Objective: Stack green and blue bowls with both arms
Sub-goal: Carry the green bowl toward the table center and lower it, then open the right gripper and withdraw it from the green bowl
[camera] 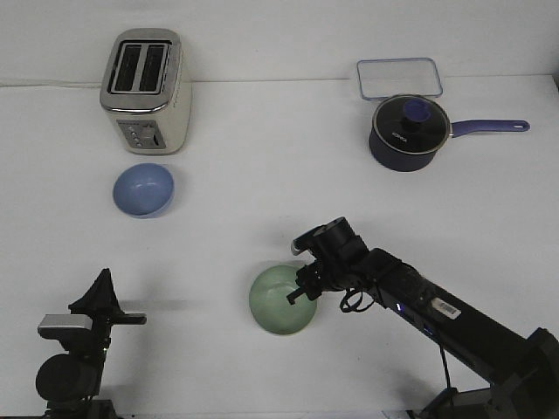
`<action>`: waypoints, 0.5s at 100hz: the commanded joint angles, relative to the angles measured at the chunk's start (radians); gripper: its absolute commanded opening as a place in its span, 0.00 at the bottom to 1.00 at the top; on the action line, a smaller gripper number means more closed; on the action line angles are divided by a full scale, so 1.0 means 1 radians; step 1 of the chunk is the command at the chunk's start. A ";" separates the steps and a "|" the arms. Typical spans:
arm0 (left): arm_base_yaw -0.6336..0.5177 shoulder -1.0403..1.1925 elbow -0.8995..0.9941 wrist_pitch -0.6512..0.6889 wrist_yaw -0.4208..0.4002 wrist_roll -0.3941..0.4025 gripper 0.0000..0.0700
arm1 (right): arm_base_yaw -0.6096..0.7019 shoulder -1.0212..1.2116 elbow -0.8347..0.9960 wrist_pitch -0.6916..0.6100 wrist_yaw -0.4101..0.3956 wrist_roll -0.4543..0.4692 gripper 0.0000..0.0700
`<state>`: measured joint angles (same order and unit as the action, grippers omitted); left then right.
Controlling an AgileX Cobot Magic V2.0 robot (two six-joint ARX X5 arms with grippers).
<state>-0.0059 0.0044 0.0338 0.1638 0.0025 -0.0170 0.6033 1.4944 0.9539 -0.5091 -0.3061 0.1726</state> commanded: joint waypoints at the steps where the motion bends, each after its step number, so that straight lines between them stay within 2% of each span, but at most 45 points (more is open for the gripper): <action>1: 0.000 -0.001 -0.019 0.010 0.001 0.000 0.02 | 0.009 0.008 0.008 0.008 0.014 0.011 0.00; 39: 0.000 -0.001 -0.019 0.010 0.001 0.000 0.02 | 0.009 0.038 0.007 0.007 0.019 0.011 0.01; 46: 0.000 -0.001 -0.019 0.010 0.001 0.000 0.02 | 0.009 0.038 0.007 0.007 0.019 0.013 0.09; 50: 0.000 -0.001 -0.019 0.010 0.001 0.000 0.02 | 0.009 0.038 0.007 0.007 0.019 0.016 0.19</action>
<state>-0.0059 0.0044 0.0338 0.1635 0.0025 -0.0170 0.6033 1.5120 0.9539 -0.5102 -0.2863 0.1738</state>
